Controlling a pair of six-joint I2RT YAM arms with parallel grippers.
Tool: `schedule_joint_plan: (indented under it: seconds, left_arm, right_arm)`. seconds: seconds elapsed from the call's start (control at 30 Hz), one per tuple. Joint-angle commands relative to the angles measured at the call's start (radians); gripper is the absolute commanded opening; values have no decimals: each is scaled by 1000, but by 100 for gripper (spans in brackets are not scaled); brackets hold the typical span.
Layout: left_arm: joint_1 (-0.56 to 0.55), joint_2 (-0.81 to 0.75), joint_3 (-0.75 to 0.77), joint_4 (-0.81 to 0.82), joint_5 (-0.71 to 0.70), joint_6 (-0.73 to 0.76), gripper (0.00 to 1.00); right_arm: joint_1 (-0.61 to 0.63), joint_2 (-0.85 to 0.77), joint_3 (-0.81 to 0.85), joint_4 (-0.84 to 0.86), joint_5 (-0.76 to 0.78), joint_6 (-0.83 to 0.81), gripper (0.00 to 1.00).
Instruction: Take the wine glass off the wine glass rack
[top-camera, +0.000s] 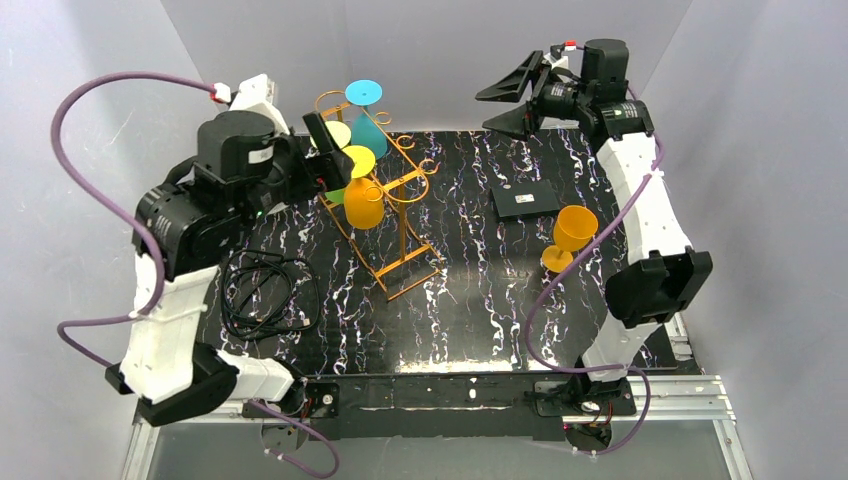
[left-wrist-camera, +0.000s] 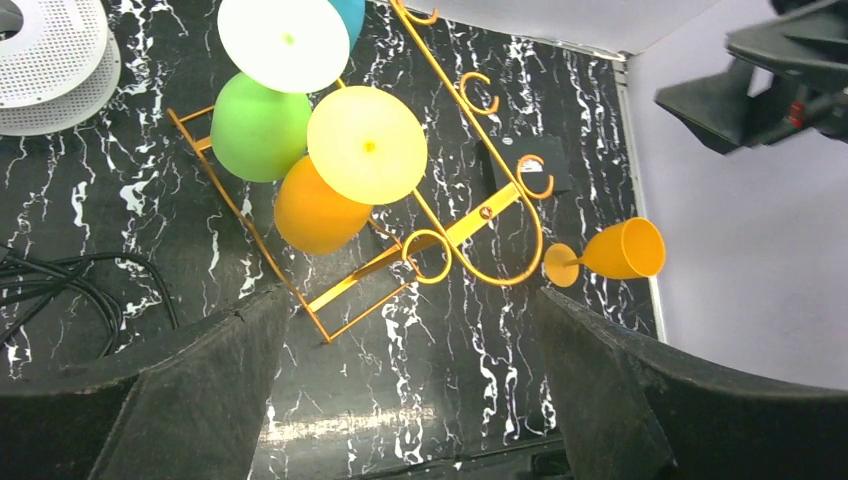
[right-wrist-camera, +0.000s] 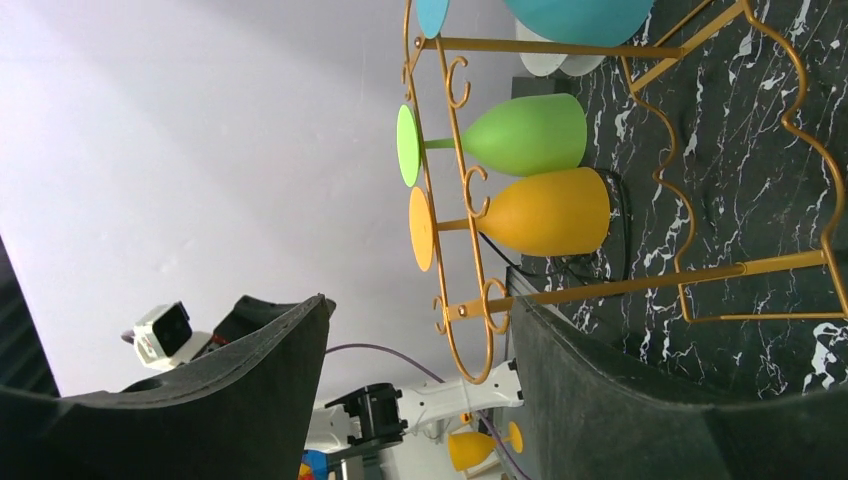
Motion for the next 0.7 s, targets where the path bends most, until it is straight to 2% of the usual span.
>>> schedule_joint_plan:
  seconds: [0.0,0.13,0.3,0.4,0.53,0.67]
  left_arm:
    - [7,-74,-23,19,34,-2,91]
    - [7,-92,-16,-5,78,0,91]
    - [9,-91,-9,6,144,15,94]
    - [8,-82,-4,11,189,55,95]
    - [8,-73,-2,-3,155,105,95]
    - [8,-71,-9,6,157,144,96]
  right_arm:
    - [16,24,64,132,-16,50,74]
    - [42,78,117,136,16,57,73]
    - [85,189,262,134,18,81,72]
    - [88,226,271,151,22,84,71]
    - [90,281,266,228,16,120,69]
    - [95,369,328,309,16,161,68]
